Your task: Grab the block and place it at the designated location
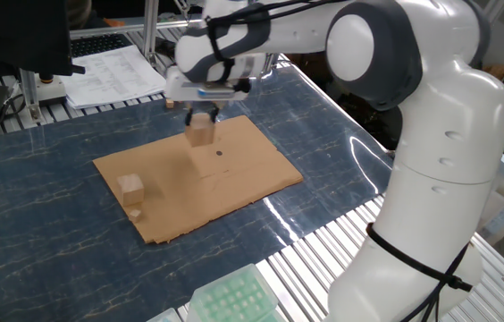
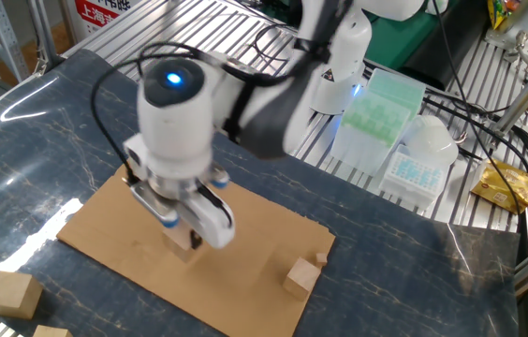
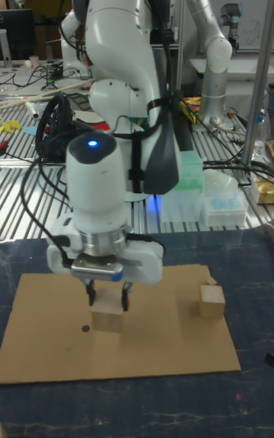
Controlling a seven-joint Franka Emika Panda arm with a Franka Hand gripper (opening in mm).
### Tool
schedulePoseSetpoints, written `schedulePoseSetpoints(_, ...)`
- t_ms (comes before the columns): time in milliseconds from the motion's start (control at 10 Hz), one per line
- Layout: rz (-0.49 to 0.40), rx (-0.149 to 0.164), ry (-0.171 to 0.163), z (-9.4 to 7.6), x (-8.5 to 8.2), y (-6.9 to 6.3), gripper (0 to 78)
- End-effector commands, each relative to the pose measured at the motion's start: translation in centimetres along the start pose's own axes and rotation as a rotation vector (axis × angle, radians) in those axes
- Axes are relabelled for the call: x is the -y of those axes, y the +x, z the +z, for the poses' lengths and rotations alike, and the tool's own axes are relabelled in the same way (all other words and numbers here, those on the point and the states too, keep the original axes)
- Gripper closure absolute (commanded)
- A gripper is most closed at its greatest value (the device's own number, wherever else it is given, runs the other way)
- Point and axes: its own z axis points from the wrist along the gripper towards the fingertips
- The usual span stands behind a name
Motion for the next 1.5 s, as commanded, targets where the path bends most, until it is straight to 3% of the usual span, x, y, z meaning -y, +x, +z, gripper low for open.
schedulePoseSetpoints(100, -0.06, 0.01, -0.002, 0.04, 2.8, -0.19, 75.6)
schedulePoseSetpoints(1000, -0.025, -0.015, 0.003, 0.06, 2.8, -0.19, 75.6)
schedulePoseSetpoints(1200, 0.015, -0.024, 0.016, 0.06, 2.8, -0.19, 75.6)
schedulePoseSetpoints(1300, 0.119, -0.042, 0.013, 0.06, 2.8, -0.19, 75.6)
schedulePoseSetpoints(1500, 0.131, -0.035, 0.011, 0.1, 2.96, -0.06, 75.6)
